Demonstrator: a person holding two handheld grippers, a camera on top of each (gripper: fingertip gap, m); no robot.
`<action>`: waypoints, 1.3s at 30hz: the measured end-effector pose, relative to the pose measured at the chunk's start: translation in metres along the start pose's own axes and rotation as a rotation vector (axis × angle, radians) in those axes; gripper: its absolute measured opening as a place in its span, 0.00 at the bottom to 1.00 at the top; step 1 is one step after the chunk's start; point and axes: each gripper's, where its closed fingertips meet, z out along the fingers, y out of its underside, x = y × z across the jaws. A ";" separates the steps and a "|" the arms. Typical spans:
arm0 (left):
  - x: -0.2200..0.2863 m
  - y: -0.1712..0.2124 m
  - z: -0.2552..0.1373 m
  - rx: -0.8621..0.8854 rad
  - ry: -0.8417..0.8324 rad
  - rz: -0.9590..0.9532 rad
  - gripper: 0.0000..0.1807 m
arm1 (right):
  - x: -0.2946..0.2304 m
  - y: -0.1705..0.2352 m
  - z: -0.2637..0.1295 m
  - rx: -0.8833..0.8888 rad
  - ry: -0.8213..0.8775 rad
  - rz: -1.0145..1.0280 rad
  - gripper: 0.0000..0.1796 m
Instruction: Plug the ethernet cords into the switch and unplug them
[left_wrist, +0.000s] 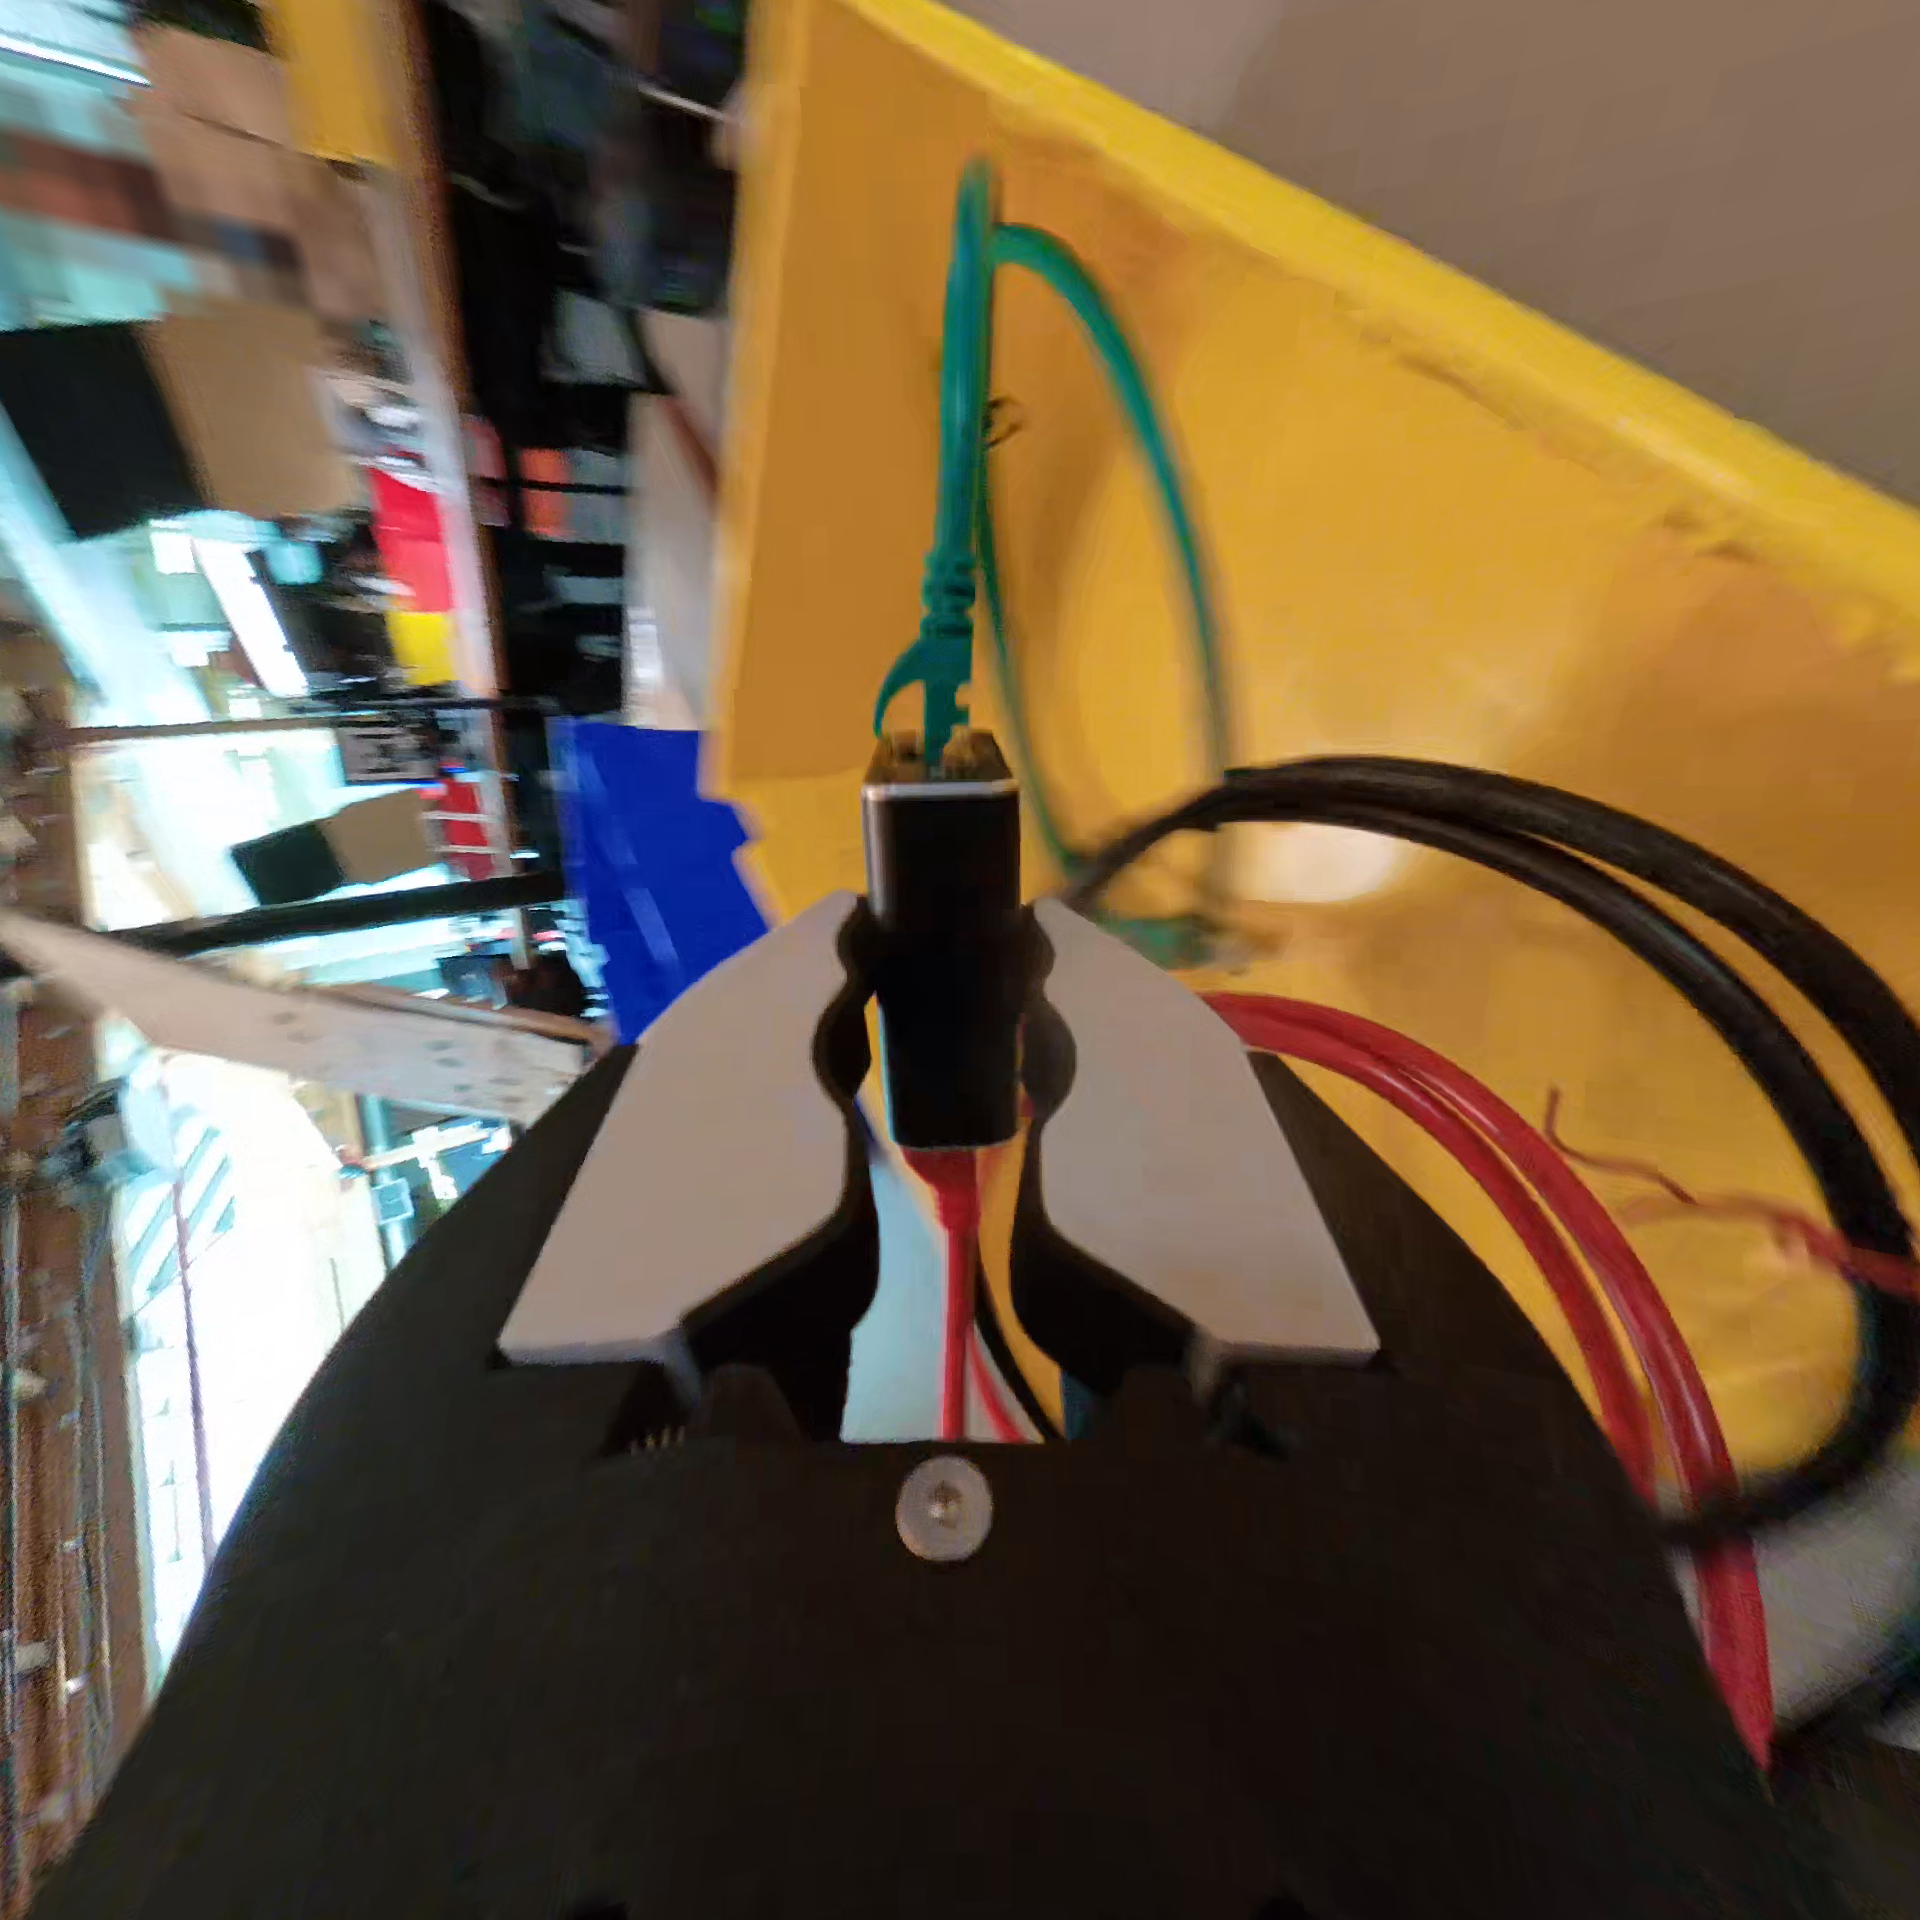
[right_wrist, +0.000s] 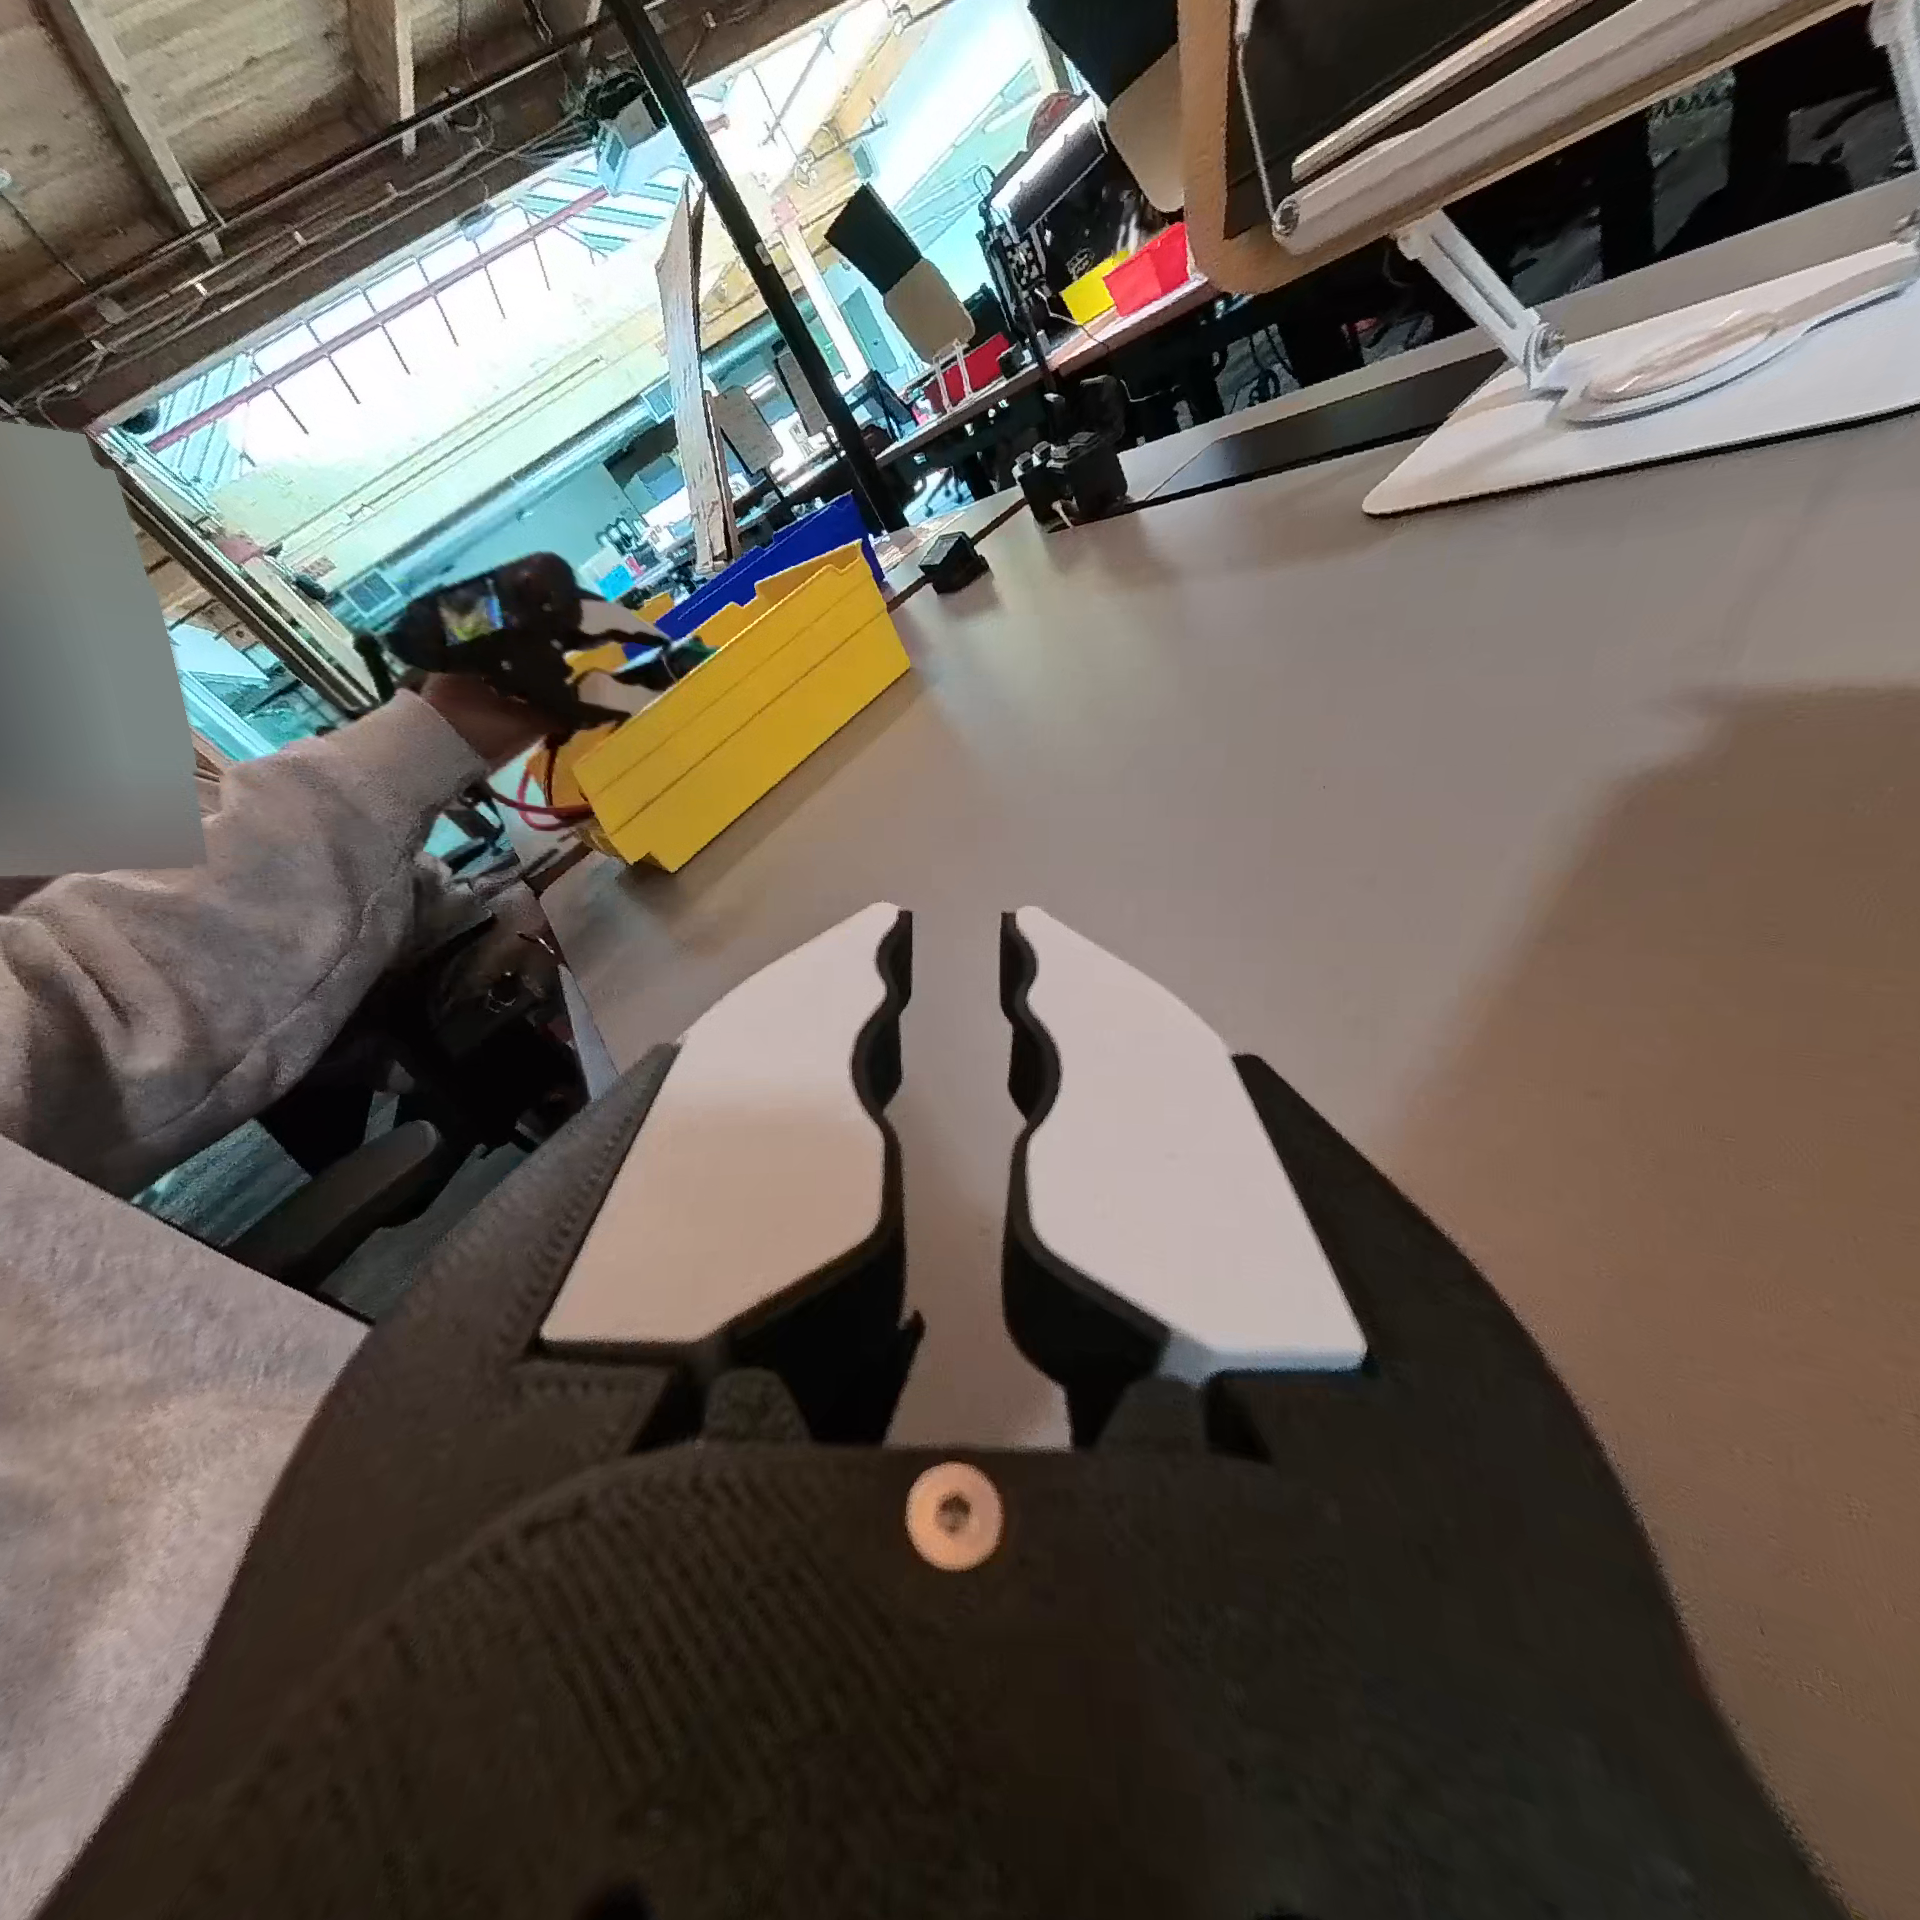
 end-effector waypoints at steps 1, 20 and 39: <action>-0.021 -0.003 -0.017 0.052 -0.061 -0.045 0.14 | 0.000 0.001 0.000 0.004 -0.005 0.011 0.09; -0.117 -0.253 -0.297 0.868 -0.347 -0.127 0.13 | -0.005 -0.007 -0.011 0.100 -0.071 0.152 0.09; 0.202 -0.376 -0.168 0.921 -0.234 0.197 0.14 | -0.035 0.002 0.006 0.034 0.002 -0.416 0.20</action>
